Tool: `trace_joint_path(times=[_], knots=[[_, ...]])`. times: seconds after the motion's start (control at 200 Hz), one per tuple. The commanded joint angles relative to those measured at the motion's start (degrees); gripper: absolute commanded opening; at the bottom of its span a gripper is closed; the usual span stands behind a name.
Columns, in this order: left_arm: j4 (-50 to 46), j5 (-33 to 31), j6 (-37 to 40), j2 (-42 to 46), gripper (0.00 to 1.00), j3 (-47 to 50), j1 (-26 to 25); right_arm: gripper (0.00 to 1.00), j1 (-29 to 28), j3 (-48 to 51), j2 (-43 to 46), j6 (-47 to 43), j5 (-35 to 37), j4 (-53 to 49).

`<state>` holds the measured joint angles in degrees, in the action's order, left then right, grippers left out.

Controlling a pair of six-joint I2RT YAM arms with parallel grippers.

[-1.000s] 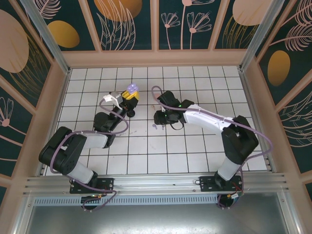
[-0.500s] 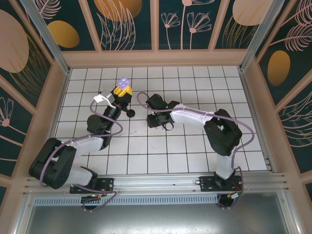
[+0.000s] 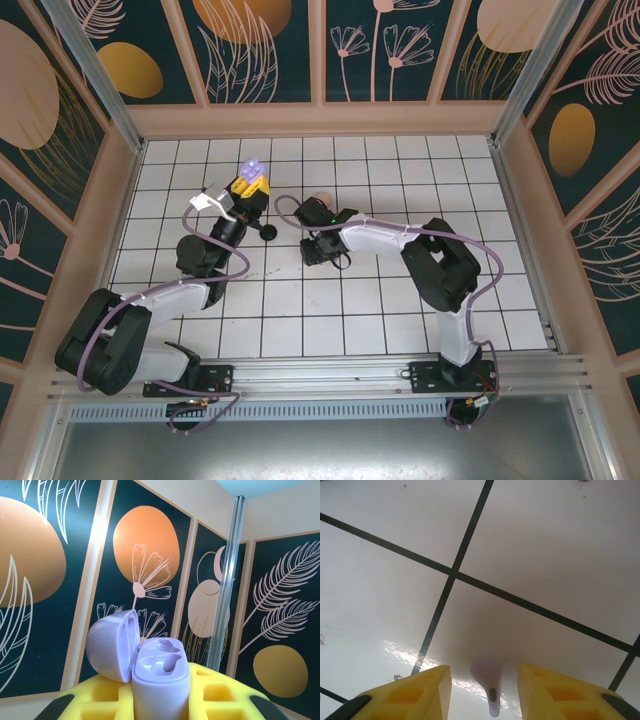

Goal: Insert the wireless bluetooth earbuds into the charging case

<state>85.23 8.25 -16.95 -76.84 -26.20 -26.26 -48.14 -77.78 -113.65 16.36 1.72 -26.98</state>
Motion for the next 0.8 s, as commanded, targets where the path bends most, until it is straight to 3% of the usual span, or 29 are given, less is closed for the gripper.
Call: trace_joint_path(times=[0.0, 0.791], knots=[[1.0, -0.5, 1.1, 1.4, 0.00, 0.0, -0.2, 0.40, -0.8, -1.5, -1.4, -1.0, 0.9, -1.0], [0.9, 0.8, 0.6, 0.7, 0.00, 0.0, -0.1, 0.32, -0.7, -1.0, -4.4, 0.0, 1.9, -0.3]])
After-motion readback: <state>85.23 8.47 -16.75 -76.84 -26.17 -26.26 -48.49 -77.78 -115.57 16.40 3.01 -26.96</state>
